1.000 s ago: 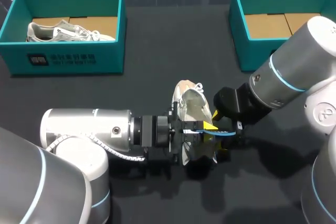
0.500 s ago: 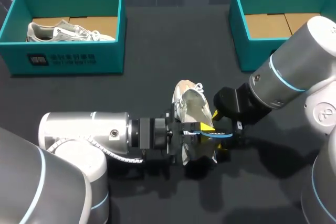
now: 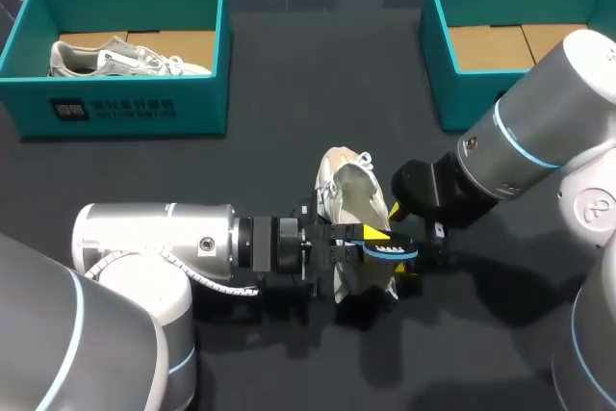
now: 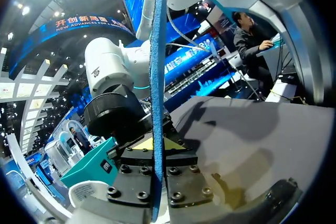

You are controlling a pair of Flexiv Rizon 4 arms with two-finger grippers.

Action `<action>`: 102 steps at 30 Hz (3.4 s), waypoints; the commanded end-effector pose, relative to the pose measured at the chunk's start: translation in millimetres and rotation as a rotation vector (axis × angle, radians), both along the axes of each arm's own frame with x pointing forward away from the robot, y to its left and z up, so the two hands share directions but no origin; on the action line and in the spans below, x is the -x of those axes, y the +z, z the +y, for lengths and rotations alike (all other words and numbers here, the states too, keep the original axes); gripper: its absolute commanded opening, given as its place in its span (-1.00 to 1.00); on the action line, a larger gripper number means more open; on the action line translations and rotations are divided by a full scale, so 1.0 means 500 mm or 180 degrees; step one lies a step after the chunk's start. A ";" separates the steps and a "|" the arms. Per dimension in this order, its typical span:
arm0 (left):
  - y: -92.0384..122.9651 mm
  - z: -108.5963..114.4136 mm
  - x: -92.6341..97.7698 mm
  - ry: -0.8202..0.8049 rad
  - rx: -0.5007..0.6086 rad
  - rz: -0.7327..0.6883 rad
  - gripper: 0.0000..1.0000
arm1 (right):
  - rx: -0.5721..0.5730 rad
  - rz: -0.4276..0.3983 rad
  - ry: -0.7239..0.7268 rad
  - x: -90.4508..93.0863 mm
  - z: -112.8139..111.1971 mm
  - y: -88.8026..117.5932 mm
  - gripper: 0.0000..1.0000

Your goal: Take the shoe out of the shoebox, open the shoe tongue, remove and reinsert the insole, then place the shoe into the shoebox

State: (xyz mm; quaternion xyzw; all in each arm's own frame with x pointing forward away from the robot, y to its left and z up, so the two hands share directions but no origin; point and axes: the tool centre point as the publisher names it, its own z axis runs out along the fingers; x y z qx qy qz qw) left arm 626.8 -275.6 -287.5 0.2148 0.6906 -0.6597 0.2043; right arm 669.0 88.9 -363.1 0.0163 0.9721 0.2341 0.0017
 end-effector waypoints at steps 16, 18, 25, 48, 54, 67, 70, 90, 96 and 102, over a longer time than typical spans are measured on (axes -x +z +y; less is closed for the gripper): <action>-0.015 0.015 -0.012 -0.0178 0.0007 -0.0248 -1.00 | 0.0006 -0.0008 -0.0003 0.003 0.000 -0.001 1.00; -0.014 0.017 -0.012 -0.0194 0.0005 -0.0274 -1.00 | 0.0006 -0.0008 -0.0003 0.003 0.000 -0.001 1.00; -0.018 0.025 -0.011 -0.0266 -0.0002 -0.0347 -1.00 | 0.0006 -0.0008 -0.0003 0.003 0.000 -0.001 1.00; -0.048 0.026 -0.030 -0.0270 -0.0071 -0.0550 -1.00 | 0.0006 -0.0008 -0.0003 0.003 0.000 -0.001 1.00; -0.058 0.028 -0.041 -0.0212 -0.0086 -0.0550 -1.00 | 0.0006 -0.0008 -0.0003 0.003 0.000 -0.001 1.00; -0.084 0.033 -0.078 -0.0019 -0.0127 -0.0507 -1.00 | 0.0006 -0.0008 -0.0003 0.003 0.000 -0.001 1.00; -0.090 0.031 -0.087 0.0035 -0.0148 -0.0524 -1.00 | 0.0006 -0.0008 -0.0003 0.003 0.000 -0.001 1.00; -0.111 0.024 -0.102 0.0311 -0.0328 -0.0501 -1.00 | 0.0006 -0.0008 -0.0003 0.003 0.000 -0.001 1.00; -0.097 0.030 -0.099 0.0304 -0.0268 -0.0471 -0.57 | 0.0006 -0.0008 -0.0003 0.003 0.000 -0.001 1.00; -0.075 0.033 -0.087 0.0274 -0.0182 -0.0475 -0.43 | 0.0006 -0.0008 -0.0003 0.003 0.000 -0.001 1.00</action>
